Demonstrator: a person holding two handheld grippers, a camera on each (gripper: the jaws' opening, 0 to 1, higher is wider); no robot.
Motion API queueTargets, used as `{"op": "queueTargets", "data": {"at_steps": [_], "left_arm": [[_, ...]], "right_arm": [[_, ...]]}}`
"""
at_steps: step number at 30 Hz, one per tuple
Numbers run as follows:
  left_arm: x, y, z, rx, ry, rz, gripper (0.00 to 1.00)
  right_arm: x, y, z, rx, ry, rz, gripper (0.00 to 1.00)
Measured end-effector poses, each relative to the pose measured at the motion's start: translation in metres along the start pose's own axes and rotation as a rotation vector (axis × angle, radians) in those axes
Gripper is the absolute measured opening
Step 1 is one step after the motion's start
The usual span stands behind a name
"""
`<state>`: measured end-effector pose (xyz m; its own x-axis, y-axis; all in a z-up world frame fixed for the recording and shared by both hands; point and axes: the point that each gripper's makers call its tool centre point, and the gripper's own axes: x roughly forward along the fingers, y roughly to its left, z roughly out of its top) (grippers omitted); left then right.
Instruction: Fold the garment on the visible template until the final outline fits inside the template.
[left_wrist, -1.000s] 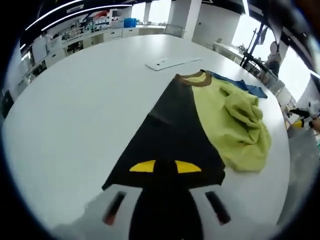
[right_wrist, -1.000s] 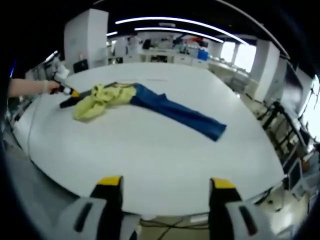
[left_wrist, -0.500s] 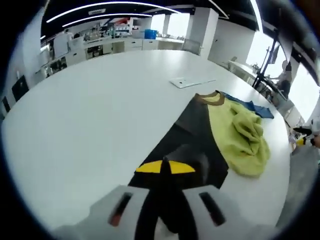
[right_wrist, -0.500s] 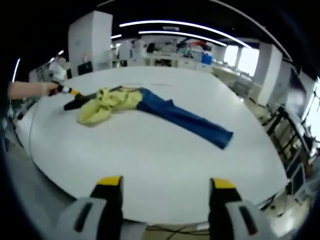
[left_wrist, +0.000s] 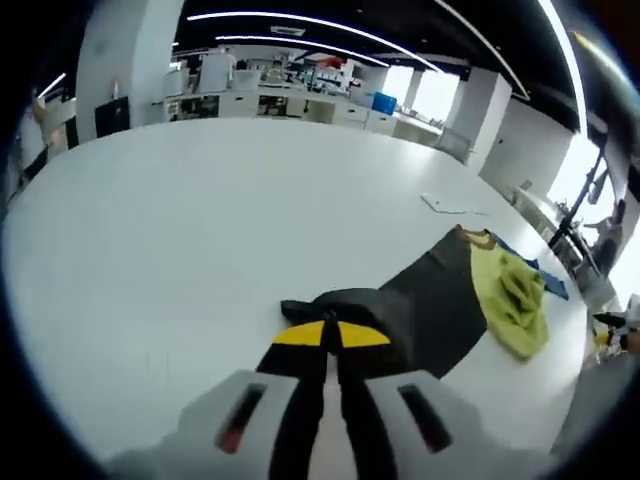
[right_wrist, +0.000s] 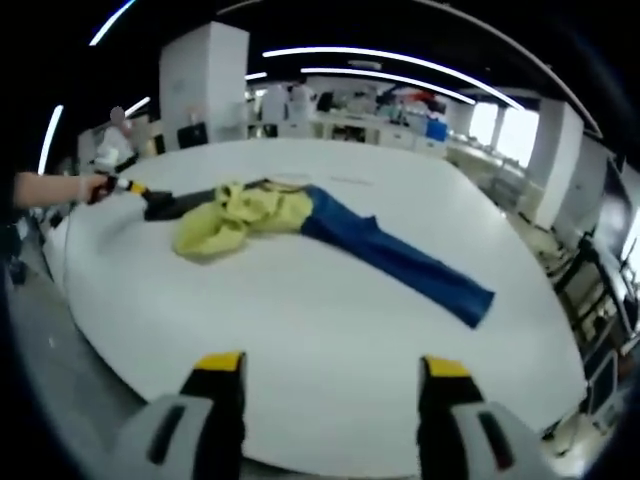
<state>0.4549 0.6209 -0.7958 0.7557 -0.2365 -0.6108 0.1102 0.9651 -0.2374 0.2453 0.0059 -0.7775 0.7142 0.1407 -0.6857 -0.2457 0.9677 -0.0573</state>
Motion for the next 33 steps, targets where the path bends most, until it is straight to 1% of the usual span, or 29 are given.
{"op": "queueTargets", "data": {"at_steps": [1,2,3,4,7,13,14,17,18,21,23,26,27,30,33], "left_arm": [[-0.003,0.007,-0.005,-0.011,0.003,0.008,0.0],[-0.011,0.002,-0.01,-0.011,0.003,0.016,0.0],[-0.014,0.005,-0.013,-0.016,0.004,0.023,0.0],[-0.016,0.012,-0.017,-0.022,0.006,0.033,0.0],[-0.022,0.022,-0.025,-0.052,0.011,0.056,0.0],[-0.034,0.028,-0.039,-0.081,0.022,0.078,0.0],[-0.033,0.031,-0.041,-0.078,0.024,0.082,0.0],[-0.037,0.031,-0.049,-0.082,0.031,0.088,0.0],[-0.036,0.036,-0.05,-0.086,0.033,0.09,0.0],[-0.041,0.035,-0.058,-0.102,0.039,0.1,0.0],[-0.041,0.04,-0.06,-0.102,0.039,0.107,0.0],[-0.043,0.042,-0.066,-0.12,0.046,0.107,0.0],[-0.045,0.042,-0.066,-0.131,0.041,0.108,0.0],[-0.046,0.042,-0.065,-0.122,0.037,0.109,0.0],[-0.049,0.037,-0.064,-0.118,0.028,0.104,0.0]], "right_arm": [[0.001,0.001,0.002,-0.004,-0.001,0.005,0.69],[0.002,0.002,0.002,-0.005,-0.002,0.008,0.69],[0.002,0.002,0.003,-0.007,-0.002,0.011,0.69],[0.003,0.003,0.004,-0.009,-0.003,0.014,0.69],[0.003,0.005,0.004,-0.014,-0.004,0.019,0.69],[0.0,0.007,0.004,-0.015,-0.005,0.018,0.69],[0.0,0.008,0.004,-0.015,-0.005,0.018,0.69],[-0.001,0.008,0.004,-0.017,-0.006,0.017,0.68],[-0.001,0.008,0.005,-0.017,-0.008,0.016,0.68],[-0.002,0.011,0.005,-0.014,-0.011,0.02,0.68],[-0.002,0.011,0.005,-0.018,-0.01,0.023,0.68],[-0.002,0.012,0.006,-0.019,-0.012,0.024,0.68],[-0.002,0.012,0.005,-0.023,-0.009,0.023,0.68],[-0.003,0.012,0.009,-0.026,-0.014,0.025,0.68],[-0.003,0.012,0.01,-0.034,-0.019,0.025,0.68]]}}
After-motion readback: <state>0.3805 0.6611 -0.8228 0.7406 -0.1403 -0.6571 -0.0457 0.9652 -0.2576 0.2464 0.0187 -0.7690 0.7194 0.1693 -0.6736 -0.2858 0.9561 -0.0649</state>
